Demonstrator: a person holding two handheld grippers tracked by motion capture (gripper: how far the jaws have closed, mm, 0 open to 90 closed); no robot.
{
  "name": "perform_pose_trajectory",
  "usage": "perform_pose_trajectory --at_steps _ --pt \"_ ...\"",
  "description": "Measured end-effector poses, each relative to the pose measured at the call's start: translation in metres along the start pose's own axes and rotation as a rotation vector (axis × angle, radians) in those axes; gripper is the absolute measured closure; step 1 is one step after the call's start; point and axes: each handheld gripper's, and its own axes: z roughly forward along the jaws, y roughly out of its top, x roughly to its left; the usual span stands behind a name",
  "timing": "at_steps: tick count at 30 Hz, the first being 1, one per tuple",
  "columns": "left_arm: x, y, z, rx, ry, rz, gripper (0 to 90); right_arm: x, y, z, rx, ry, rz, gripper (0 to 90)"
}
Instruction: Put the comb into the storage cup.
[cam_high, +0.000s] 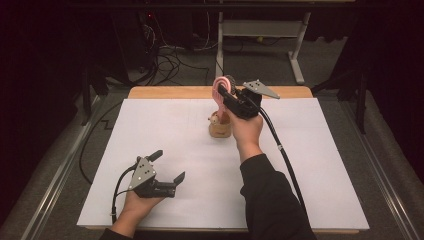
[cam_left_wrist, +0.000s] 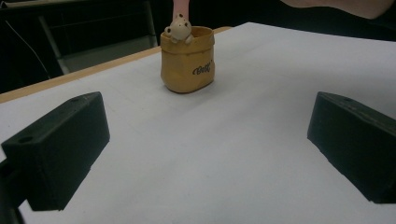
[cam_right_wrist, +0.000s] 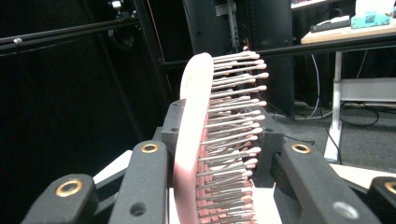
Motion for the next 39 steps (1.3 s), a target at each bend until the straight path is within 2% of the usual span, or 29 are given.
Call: perform_pose_trajectory --at_steps 27,39 --pt "-0.001 0.000 0.001 0.001 -0.007 0.001 0.0 -0.001 -0.008 0.010 0.005 -0.005 0.005 66.5" --pt "-0.002 0.000 0.001 -0.001 -0.007 0.002 0.0 0.001 -0.009 0.011 0.023 -0.001 -0.026 65.5"
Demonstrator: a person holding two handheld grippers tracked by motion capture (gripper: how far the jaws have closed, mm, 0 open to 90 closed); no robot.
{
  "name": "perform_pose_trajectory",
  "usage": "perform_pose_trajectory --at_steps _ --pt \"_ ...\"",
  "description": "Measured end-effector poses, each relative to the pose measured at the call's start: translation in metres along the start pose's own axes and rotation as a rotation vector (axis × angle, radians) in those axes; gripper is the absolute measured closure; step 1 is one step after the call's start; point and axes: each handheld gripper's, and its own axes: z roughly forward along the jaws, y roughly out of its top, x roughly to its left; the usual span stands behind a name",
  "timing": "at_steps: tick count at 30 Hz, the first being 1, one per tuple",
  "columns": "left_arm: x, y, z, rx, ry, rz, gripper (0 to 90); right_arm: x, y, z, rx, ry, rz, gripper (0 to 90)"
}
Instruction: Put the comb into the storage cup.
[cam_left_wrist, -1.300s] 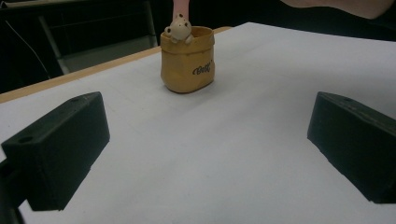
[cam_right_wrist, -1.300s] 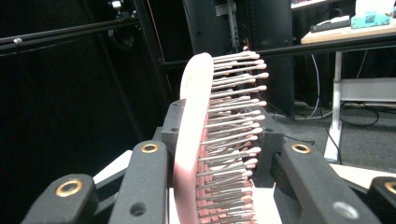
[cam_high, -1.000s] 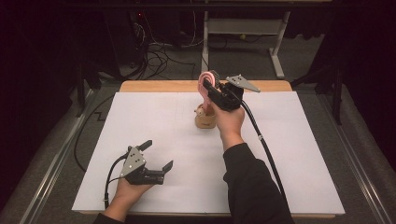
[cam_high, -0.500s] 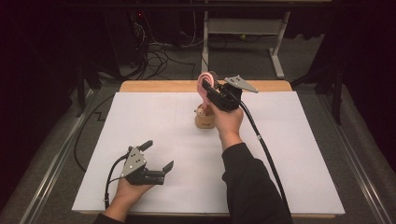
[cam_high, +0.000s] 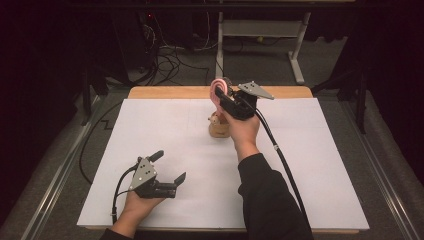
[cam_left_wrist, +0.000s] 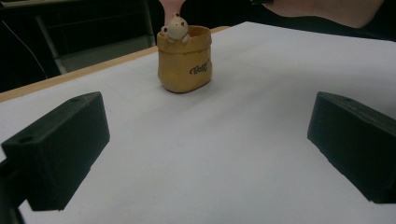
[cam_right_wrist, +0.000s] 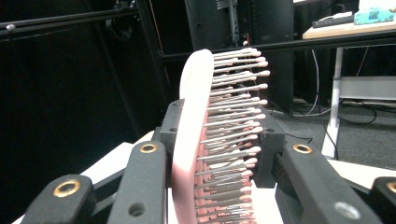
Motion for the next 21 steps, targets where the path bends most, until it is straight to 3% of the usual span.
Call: perform_pose_trajectory --at_steps 21 --pt "-0.0013 0.0006 0.0004 -0.001 -0.009 0.006 0.0 -0.0089 0.0056 -0.0085 0.075 -0.058 -0.037 62.3"
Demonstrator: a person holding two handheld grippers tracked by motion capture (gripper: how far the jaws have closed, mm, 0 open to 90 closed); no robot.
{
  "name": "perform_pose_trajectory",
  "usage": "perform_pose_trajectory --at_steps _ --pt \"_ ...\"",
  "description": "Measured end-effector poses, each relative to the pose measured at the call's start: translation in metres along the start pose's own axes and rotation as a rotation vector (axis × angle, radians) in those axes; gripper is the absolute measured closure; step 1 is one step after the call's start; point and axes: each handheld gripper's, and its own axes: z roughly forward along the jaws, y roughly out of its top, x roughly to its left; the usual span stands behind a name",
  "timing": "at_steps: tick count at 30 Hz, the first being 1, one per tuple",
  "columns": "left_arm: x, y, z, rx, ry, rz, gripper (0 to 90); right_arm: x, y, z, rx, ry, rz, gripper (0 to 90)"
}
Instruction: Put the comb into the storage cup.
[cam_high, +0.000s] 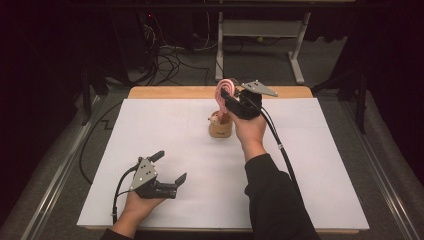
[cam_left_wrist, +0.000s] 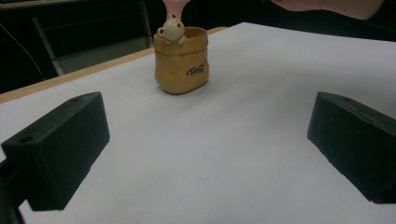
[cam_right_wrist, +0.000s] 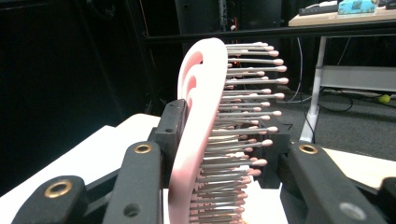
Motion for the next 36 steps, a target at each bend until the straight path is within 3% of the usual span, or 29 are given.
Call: perform_pose_trajectory --at_steps 7,36 --pt "0.000 0.000 0.000 -0.002 0.001 0.001 0.0 -0.003 -0.004 0.000 0.030 -0.019 -0.004 59.5" --pt "0.000 0.001 0.000 -0.004 -0.004 -0.002 0.0 -0.023 -0.010 -0.014 0.050 -0.070 0.002 56.3"
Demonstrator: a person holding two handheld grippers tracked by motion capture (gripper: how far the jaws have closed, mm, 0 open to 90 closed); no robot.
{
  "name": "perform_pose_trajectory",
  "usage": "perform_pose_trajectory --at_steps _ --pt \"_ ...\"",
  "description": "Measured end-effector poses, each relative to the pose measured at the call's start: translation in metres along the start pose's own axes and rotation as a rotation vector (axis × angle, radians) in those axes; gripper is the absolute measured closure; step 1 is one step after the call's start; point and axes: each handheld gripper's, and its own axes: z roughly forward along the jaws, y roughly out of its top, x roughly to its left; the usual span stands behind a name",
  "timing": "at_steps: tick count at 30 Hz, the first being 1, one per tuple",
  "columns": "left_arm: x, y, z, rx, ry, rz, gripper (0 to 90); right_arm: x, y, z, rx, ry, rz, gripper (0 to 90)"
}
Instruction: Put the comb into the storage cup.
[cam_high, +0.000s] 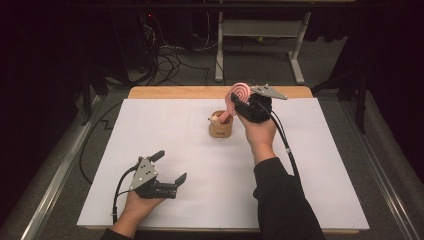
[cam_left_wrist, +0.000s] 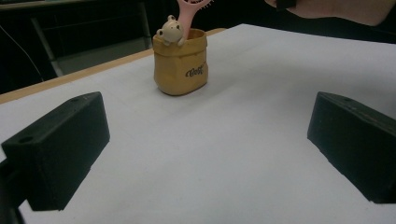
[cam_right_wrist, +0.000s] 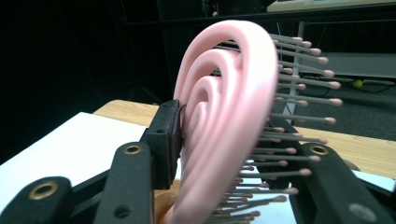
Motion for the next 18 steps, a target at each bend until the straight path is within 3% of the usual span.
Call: perform_pose_trajectory --at_steps 18 --pt "0.002 0.000 0.000 -0.002 -0.002 -0.013 0.0 -0.012 -0.003 -0.006 0.024 -0.019 0.014 51.0"
